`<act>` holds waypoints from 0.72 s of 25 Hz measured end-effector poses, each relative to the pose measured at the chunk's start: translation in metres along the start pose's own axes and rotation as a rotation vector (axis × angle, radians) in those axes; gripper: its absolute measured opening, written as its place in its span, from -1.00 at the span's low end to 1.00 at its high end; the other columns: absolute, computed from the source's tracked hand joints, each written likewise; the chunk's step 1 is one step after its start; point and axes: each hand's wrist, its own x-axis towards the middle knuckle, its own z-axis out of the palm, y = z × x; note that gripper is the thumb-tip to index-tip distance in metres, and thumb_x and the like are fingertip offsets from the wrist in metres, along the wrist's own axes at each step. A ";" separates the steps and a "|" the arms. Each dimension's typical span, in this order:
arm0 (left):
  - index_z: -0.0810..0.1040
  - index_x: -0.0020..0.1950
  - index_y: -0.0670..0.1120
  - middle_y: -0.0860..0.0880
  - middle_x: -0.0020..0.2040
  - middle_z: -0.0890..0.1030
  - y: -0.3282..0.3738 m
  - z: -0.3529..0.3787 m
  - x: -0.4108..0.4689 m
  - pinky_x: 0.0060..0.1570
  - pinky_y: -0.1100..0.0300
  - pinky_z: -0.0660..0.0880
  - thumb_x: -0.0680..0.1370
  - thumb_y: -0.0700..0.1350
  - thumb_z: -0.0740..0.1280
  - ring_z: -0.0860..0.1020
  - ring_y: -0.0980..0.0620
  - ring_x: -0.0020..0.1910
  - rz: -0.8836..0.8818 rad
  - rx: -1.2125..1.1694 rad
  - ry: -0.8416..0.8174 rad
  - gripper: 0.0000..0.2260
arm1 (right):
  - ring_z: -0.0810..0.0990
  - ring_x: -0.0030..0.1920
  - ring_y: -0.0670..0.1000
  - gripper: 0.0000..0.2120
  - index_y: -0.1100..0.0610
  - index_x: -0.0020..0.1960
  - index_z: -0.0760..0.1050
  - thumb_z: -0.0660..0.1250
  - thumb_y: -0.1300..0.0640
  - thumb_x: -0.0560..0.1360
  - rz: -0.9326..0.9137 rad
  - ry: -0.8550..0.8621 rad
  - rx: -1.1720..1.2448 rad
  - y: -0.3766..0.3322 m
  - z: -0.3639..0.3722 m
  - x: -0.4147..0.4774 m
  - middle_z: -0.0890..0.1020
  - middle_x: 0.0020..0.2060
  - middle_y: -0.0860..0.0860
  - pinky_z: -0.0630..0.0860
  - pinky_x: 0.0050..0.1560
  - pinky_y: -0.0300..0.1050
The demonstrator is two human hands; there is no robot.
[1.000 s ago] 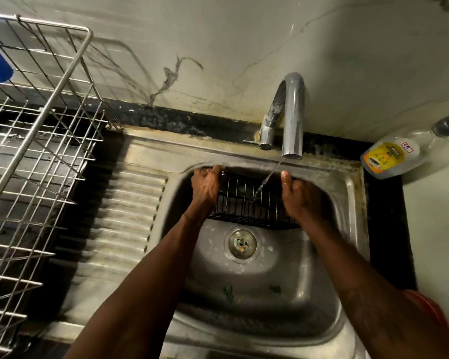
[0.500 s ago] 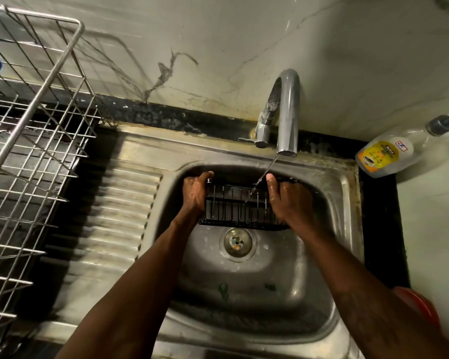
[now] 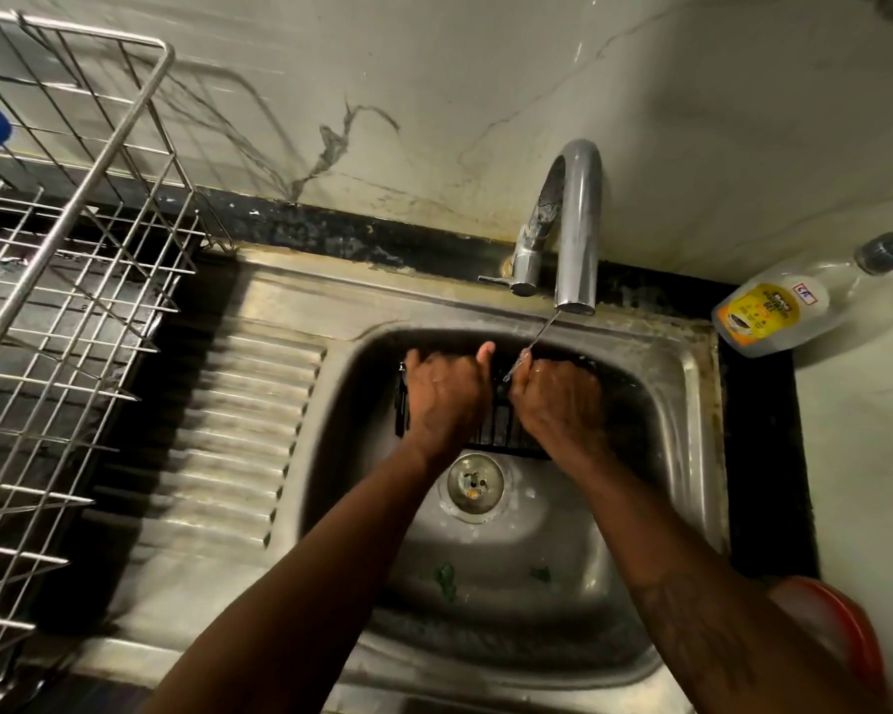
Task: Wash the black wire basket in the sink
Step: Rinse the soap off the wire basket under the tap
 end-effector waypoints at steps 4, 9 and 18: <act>0.46 -0.48 -0.07 0.03 -0.52 0.54 0.003 0.000 0.000 -0.09 0.08 0.38 0.68 0.10 0.05 0.47 0.04 -0.49 0.022 -0.003 0.032 -0.42 | 0.66 -0.17 0.15 -0.53 0.10 -0.08 0.64 0.03 -0.05 0.71 -0.186 0.041 0.198 -0.008 0.008 -0.009 0.69 -0.21 0.08 0.49 -0.09 0.02; 0.54 -0.33 -0.05 0.06 -0.49 0.52 -0.026 -0.003 0.015 -0.43 0.21 0.42 0.70 0.12 0.00 0.46 0.12 -0.54 0.244 -0.052 -0.015 -0.46 | 0.58 -0.33 0.09 -0.52 0.04 -0.21 0.54 0.08 -0.23 0.66 -0.290 0.065 0.067 0.041 0.014 -0.012 0.62 -0.34 0.02 0.31 -0.30 -0.11; 0.58 -0.42 -0.16 -0.17 -0.46 0.60 -0.045 0.002 0.017 -0.41 0.12 0.50 0.60 -0.04 0.32 0.58 -0.20 -0.48 -0.087 -0.179 0.184 -0.59 | 0.52 0.17 0.10 -0.57 0.01 0.25 0.51 -0.04 -0.16 0.69 -0.223 0.068 0.084 -0.031 0.032 -0.044 0.61 0.14 0.02 0.38 0.25 0.14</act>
